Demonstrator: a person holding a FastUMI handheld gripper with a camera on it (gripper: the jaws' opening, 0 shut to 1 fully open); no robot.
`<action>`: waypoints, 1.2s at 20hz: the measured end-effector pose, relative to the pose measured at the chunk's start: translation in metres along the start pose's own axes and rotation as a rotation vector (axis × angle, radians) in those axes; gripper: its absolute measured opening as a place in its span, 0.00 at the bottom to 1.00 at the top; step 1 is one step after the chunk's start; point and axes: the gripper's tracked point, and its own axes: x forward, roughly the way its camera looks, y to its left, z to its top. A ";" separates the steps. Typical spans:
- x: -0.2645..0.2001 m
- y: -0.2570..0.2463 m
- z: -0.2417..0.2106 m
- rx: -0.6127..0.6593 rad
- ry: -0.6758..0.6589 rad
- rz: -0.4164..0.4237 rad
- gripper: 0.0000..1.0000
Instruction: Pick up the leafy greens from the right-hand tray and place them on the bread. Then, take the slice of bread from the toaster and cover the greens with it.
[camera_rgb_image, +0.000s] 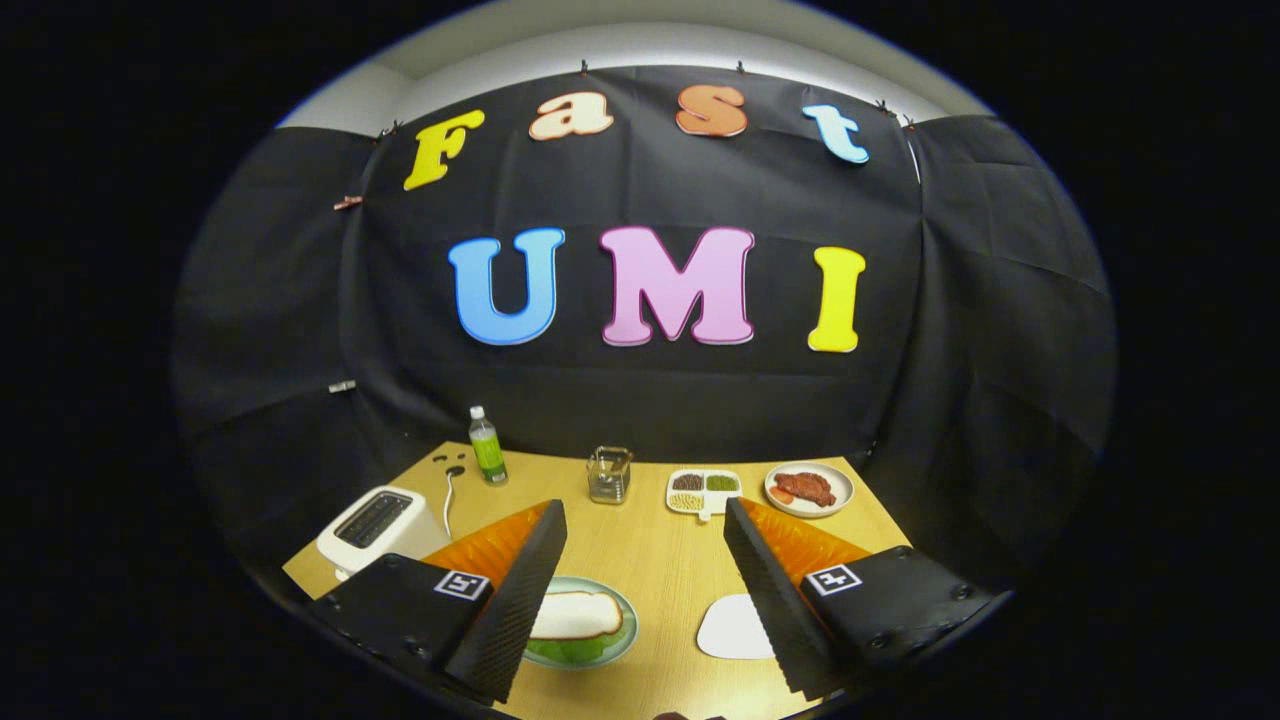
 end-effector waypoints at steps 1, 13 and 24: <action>-0.004 -0.007 0.010 -0.022 -0.025 -0.009 0.98; -0.020 -0.033 0.060 -0.032 -0.147 -0.011 0.98; -0.023 -0.029 0.053 -0.047 -0.133 0.005 0.98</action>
